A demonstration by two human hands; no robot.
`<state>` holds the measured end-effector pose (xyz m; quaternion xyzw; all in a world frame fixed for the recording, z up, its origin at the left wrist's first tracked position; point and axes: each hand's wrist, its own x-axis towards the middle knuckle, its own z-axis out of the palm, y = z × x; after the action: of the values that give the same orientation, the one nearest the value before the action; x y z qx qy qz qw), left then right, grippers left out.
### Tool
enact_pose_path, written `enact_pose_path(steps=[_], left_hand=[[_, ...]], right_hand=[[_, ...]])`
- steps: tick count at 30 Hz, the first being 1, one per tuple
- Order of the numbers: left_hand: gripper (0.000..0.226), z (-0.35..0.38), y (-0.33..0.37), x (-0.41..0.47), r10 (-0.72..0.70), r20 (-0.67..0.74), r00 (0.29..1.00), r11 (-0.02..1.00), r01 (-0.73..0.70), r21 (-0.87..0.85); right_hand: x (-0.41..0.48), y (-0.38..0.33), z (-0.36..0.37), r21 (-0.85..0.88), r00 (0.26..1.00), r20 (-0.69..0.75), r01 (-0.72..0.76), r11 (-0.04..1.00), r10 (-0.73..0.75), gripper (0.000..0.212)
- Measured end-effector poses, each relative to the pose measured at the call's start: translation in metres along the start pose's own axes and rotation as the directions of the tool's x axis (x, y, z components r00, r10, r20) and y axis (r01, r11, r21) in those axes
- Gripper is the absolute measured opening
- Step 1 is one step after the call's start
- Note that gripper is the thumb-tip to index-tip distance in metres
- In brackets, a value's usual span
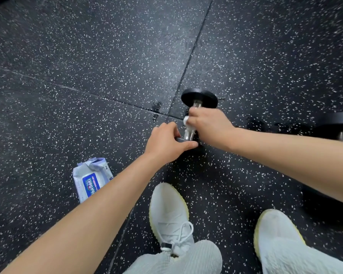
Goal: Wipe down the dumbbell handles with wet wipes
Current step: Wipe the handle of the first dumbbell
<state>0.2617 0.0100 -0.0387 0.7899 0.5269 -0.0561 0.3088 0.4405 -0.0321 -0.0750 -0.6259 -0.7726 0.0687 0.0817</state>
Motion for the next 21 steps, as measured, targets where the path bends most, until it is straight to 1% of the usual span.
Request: enact_pose_path(steps=[2,3,4,5,7,8,9,10,11,12,14,15,16,17,19,20,21], left_hand=[[0.057,-0.001,-0.003,0.001,-0.013,0.006,1.000,0.999,0.013,-0.033],[0.057,-0.002,-0.003,0.001,-0.020,0.005,1.000,0.999,0.020,-0.038],[0.057,-0.003,-0.004,0.001,-0.028,0.002,1.000,0.999,0.028,-0.036],[0.057,-0.004,-0.004,0.000,-0.035,-0.001,0.999,0.999,0.035,-0.034],[0.057,-0.004,-0.005,-0.001,-0.046,-0.007,0.999,0.998,0.046,-0.039],[0.057,-0.005,-0.006,-0.001,-0.053,-0.008,0.999,0.998,0.052,-0.043],[0.056,-0.005,-0.006,-0.002,-0.062,-0.002,0.998,0.997,0.062,-0.049],[0.056,-0.005,-0.007,-0.002,-0.074,0.009,0.997,0.996,0.074,-0.058],[0.055,-0.006,-0.007,-0.001,-0.086,0.019,0.996,0.994,0.087,-0.069],[0.053,-0.007,-0.009,-0.001,-0.094,0.022,0.995,0.992,0.095,-0.080],[0.050,-0.007,-0.011,-0.001,-0.093,0.013,0.996,0.991,0.094,-0.096],[0.049,-0.007,-0.012,-0.002,-0.087,0.003,0.996,0.991,0.087,-0.106],[0.048,-0.006,-0.013,-0.003,-0.083,-0.007,0.997,0.990,0.081,-0.117],[0.048,-0.005,-0.012,-0.004,-0.080,-0.014,0.997,0.989,0.078,-0.126],[0.048,-0.005,-0.010,-0.006,-0.084,-0.017,0.996,0.987,0.081,-0.135],[0.048,-0.005,-0.010,-0.006,-0.089,-0.014,0.996,0.987,0.086,-0.139],[0.048,-0.005,-0.009,-0.006,-0.092,-0.011,0.996,0.986,0.089,-0.142]], right_hand=[[-0.011,-0.001,0.000,0.064,0.986,0.033,0.162,0.985,-0.164,0.019],[-0.010,0.002,-0.001,0.066,0.982,0.036,0.183,0.981,-0.186,0.020],[-0.005,0.007,-0.003,0.057,0.987,0.032,0.158,0.986,-0.160,0.022],[0.003,0.012,-0.004,0.048,0.996,0.006,0.091,0.995,-0.091,0.023],[0.020,0.020,-0.008,0.046,0.992,-0.067,-0.105,0.993,0.108,0.026],[0.025,0.020,-0.009,0.044,0.980,-0.086,-0.176,0.983,0.180,0.026],[0.026,0.018,-0.008,0.042,0.976,-0.081,-0.198,0.979,0.200,0.026],[0.024,0.013,-0.007,0.052,0.983,-0.063,-0.170,0.984,0.173,0.025],[0.018,0.007,-0.005,0.073,0.993,-0.032,-0.108,0.991,0.111,0.024],[0.009,0.001,-0.004,0.105,1.000,-0.002,-0.025,0.994,0.026,0.023],[-0.006,-0.007,-0.001,0.164,0.990,0.024,0.136,0.977,-0.142,0.017],[-0.007,-0.005,-0.001,0.164,0.983,0.022,0.174,0.971,-0.180,0.016],[-0.003,-0.001,-0.001,0.149,0.984,0.018,0.172,0.974,-0.176,0.017],[0.005,0.005,0.000,0.121,0.991,0.007,0.129,0.984,-0.131,0.021],[0.021,0.017,-0.003,0.081,0.998,-0.040,-0.046,0.996,0.050,0.026],[0.026,0.021,-0.005,0.085,0.989,-0.063,-0.127,0.988,0.133,0.026],[0.027,0.021,-0.006,0.092,0.981,-0.080,-0.171,0.981,0.178,0.025]])
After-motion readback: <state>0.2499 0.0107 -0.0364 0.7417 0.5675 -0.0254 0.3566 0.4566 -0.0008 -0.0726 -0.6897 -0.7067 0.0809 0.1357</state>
